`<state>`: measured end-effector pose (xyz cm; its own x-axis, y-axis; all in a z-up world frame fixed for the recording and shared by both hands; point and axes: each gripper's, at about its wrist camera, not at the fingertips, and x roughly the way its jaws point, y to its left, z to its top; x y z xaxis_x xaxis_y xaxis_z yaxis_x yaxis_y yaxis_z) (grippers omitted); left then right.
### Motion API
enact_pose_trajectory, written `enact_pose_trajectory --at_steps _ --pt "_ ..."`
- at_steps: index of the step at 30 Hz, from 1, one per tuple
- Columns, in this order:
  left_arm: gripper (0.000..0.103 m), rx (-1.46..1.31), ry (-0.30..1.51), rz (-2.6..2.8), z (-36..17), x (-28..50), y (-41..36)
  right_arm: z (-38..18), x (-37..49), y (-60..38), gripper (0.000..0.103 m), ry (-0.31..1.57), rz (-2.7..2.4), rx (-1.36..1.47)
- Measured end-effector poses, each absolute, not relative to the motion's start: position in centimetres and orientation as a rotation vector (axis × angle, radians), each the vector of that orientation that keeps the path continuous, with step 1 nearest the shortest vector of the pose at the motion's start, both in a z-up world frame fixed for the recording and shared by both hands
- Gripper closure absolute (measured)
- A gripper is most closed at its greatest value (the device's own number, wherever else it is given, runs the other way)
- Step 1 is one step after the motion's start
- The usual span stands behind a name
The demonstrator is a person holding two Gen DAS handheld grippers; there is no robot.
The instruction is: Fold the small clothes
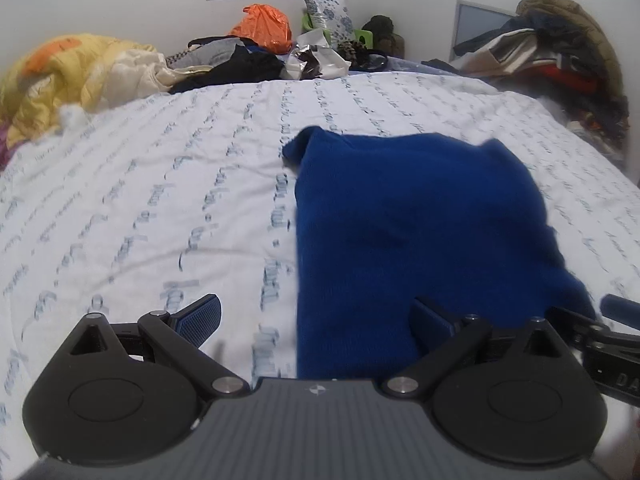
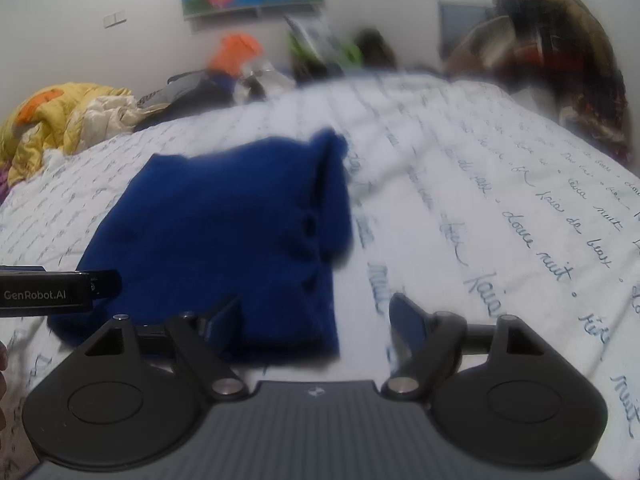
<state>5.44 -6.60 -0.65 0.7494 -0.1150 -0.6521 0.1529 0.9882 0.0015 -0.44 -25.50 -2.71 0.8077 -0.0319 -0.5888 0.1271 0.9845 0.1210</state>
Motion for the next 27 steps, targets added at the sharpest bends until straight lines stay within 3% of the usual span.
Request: enact_pose_trajectory --at_steps 27 --pt "0.000 0.067 0.737 -0.134 -2.8 0.6 -5.2 -3.7 -3.7 -23.2 0.019 0.660 -0.062 0.068"
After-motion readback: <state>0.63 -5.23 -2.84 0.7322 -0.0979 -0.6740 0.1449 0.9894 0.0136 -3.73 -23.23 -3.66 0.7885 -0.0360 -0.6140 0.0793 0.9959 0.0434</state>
